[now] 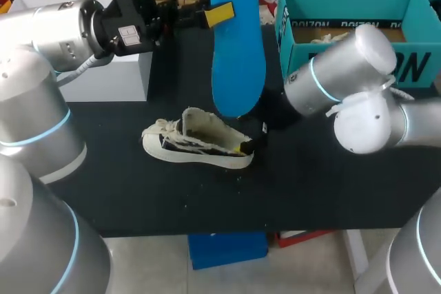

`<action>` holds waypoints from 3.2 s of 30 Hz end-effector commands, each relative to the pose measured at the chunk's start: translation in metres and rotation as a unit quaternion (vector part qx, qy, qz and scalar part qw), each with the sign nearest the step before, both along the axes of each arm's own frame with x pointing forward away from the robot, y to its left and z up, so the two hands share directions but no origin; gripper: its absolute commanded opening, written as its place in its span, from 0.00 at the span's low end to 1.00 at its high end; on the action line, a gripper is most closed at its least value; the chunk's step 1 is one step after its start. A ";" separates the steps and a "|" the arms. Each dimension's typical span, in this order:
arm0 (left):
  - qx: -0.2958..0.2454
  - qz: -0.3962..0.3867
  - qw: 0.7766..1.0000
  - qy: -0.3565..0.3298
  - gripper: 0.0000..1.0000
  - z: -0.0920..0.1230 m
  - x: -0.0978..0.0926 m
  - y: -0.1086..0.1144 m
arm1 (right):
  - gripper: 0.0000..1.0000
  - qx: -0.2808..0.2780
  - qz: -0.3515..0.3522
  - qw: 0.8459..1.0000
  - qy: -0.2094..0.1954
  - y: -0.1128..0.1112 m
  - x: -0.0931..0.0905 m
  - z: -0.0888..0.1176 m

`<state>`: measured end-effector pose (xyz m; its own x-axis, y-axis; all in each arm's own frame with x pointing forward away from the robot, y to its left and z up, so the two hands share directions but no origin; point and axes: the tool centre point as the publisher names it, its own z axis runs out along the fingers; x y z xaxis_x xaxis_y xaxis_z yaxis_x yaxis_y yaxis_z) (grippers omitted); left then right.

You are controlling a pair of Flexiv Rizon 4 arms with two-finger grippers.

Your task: Take the shoe out of the shoebox, open the shoe tongue, remove and reinsert the insole, then place the shoe into the shoebox

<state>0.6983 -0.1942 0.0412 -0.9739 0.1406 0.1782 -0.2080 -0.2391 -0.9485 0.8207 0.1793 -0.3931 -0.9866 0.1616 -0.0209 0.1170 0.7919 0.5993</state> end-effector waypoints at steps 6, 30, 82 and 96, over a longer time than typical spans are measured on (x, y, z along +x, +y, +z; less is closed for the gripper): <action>0.000 0.002 1.000 0.000 0.00 -0.001 -0.001 -0.001 | 1.00 -0.283 -0.008 0.959 0.019 0.016 0.011 0.010; 0.000 0.002 1.000 0.000 0.00 -0.001 -0.001 -0.001 | 1.00 -0.397 0.017 0.917 0.042 0.045 0.032 0.001; 0.000 0.002 1.000 0.000 0.00 -0.001 -0.001 -0.001 | 0.00 -0.265 -0.185 0.944 0.063 0.009 0.061 0.082; 0.000 0.002 1.000 0.000 0.00 -0.001 -0.001 -0.001 | 0.00 -0.355 -0.546 0.742 0.158 -0.001 0.083 0.086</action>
